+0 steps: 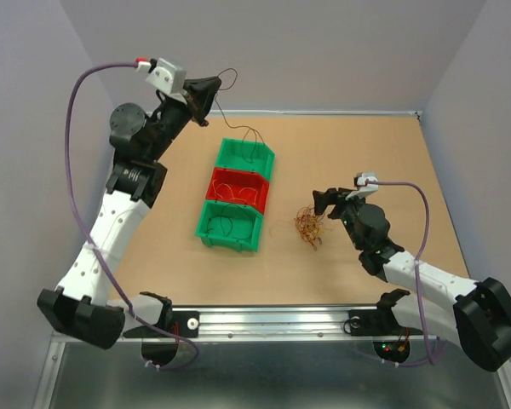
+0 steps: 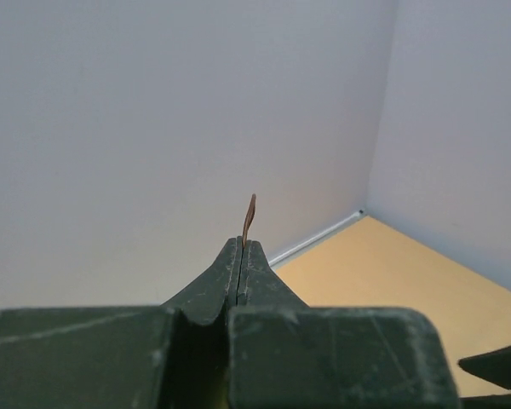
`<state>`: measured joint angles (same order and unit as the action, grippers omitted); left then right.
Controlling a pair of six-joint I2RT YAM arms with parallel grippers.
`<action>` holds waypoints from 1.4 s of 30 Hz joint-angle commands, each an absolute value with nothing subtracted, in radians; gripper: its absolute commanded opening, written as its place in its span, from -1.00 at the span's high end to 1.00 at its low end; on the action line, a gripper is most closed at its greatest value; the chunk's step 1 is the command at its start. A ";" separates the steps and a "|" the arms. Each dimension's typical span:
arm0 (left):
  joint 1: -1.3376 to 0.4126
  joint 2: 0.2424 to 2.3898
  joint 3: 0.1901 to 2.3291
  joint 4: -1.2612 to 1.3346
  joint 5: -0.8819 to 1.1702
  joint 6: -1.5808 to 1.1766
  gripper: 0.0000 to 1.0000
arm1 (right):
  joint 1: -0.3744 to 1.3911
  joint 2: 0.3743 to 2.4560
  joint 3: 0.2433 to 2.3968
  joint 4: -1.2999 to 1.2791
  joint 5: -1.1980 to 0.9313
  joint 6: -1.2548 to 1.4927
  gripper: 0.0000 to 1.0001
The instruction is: Untangle the cables
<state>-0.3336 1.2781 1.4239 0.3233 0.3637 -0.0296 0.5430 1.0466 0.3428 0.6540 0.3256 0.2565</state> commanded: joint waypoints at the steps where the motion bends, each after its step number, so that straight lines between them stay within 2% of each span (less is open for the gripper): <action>1: -0.339 1.126 1.308 0.448 0.494 -0.058 1.00 | 0.541 1.019 0.304 0.749 0.216 0.215 -0.74; 8: -0.348 0.948 1.152 0.488 0.601 -0.051 1.00 | 0.541 1.003 0.288 0.775 0.192 0.216 -0.75; 15: -0.348 0.812 0.973 0.494 0.592 -0.044 1.00 | 0.541 1.002 0.288 0.776 0.187 0.215 -0.76; 19: -0.348 0.821 0.850 0.543 0.571 -0.043 1.00 | 0.541 0.994 0.287 0.779 0.175 0.215 -0.76; 25: -0.347 0.880 0.790 0.580 0.502 -0.020 1.00 | 0.541 0.979 0.281 0.784 0.158 0.218 -0.76; 29: -0.348 0.862 0.766 0.610 0.421 -0.026 1.00 | 0.543 0.977 0.279 0.785 0.163 0.218 -0.76; 33: -0.348 0.821 0.724 0.643 0.217 -0.029 1.00 | 0.541 0.976 0.279 0.785 0.150 0.218 -0.76; 41: -0.348 0.736 0.663 0.689 0.009 0.025 1.00 | 0.541 0.995 0.290 0.785 -0.029 0.179 -0.74; 42: -0.348 0.729 0.660 0.696 -0.073 0.023 1.00 | 0.541 1.005 0.298 0.785 -0.047 0.173 -0.73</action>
<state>-0.3454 0.7597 0.6769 0.6003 0.1181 -0.0044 0.5430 0.9947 0.2970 0.7246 0.0704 0.2115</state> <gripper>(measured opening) 0.022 0.871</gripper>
